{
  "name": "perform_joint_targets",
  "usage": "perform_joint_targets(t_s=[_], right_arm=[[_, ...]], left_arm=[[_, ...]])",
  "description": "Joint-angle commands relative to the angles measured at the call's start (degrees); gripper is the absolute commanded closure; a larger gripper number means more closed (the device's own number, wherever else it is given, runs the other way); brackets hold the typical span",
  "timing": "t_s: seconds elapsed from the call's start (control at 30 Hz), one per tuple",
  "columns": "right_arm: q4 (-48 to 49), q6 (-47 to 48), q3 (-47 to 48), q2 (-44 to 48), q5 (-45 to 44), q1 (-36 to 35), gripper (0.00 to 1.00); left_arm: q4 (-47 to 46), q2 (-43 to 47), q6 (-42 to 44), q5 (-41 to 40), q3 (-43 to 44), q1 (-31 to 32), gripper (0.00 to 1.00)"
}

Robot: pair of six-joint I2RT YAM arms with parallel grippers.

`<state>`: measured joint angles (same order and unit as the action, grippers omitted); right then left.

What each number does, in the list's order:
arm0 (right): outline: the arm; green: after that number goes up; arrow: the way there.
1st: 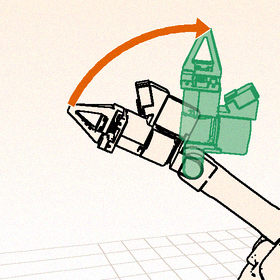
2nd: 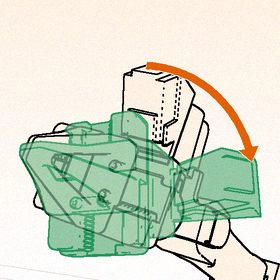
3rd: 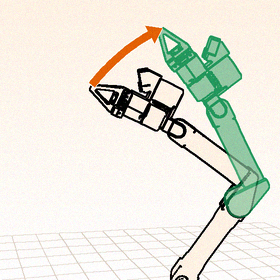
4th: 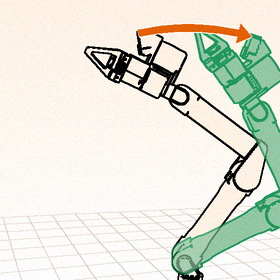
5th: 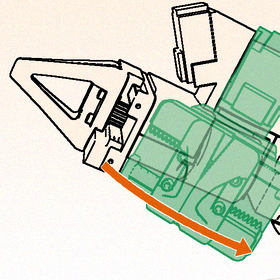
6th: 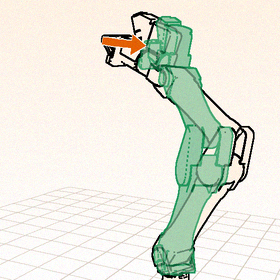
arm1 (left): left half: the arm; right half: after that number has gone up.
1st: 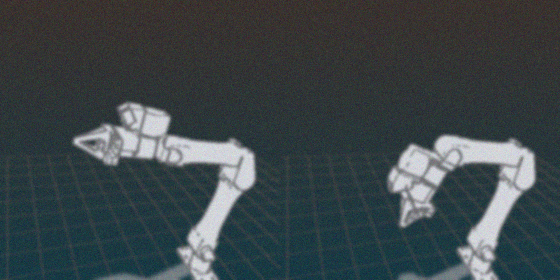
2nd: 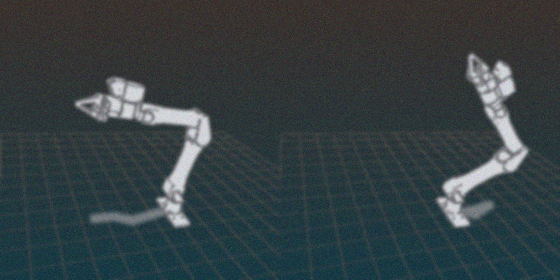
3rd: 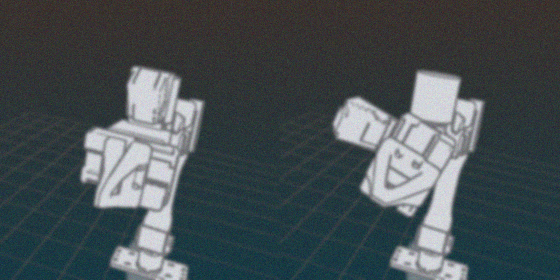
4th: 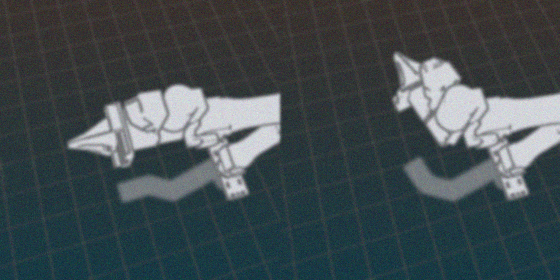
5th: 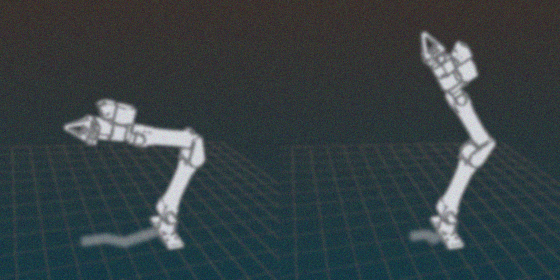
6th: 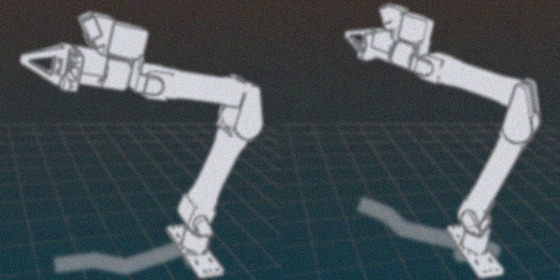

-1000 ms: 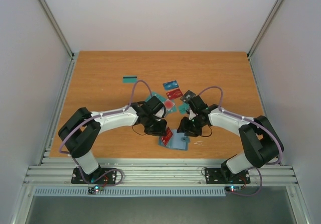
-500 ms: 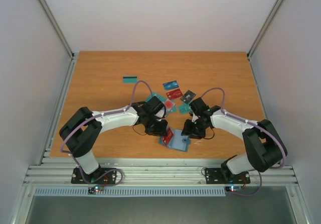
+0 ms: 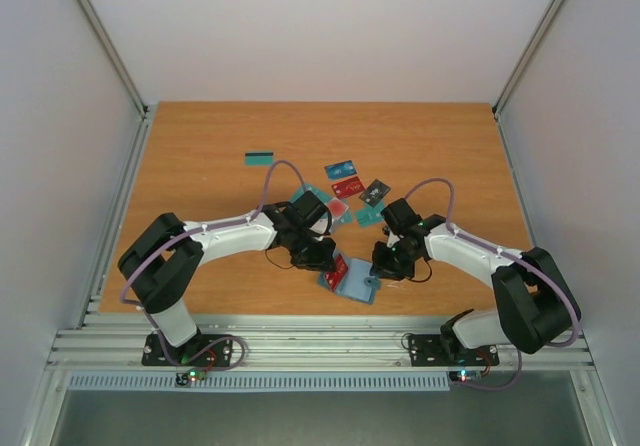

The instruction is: Put the credit cards into the card holder

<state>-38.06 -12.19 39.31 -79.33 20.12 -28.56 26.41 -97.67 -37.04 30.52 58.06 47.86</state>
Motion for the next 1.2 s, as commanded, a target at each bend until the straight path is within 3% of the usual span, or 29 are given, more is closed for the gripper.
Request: perform_joint_targets(t_s=[0.0,1.17], right_arm=[[1.1,-0.5,-1.1,-1.1,0.1,-0.2,0.76],[3.5,-0.8,-2.3,-3.3,2.9,-0.1,0.77]], left_arm=[[-3.0,-0.2,0.7,2.0,0.5,0.0,1.00],[-10.1,-6.0,-1.9,4.9,-0.4,0.1,1.00]])
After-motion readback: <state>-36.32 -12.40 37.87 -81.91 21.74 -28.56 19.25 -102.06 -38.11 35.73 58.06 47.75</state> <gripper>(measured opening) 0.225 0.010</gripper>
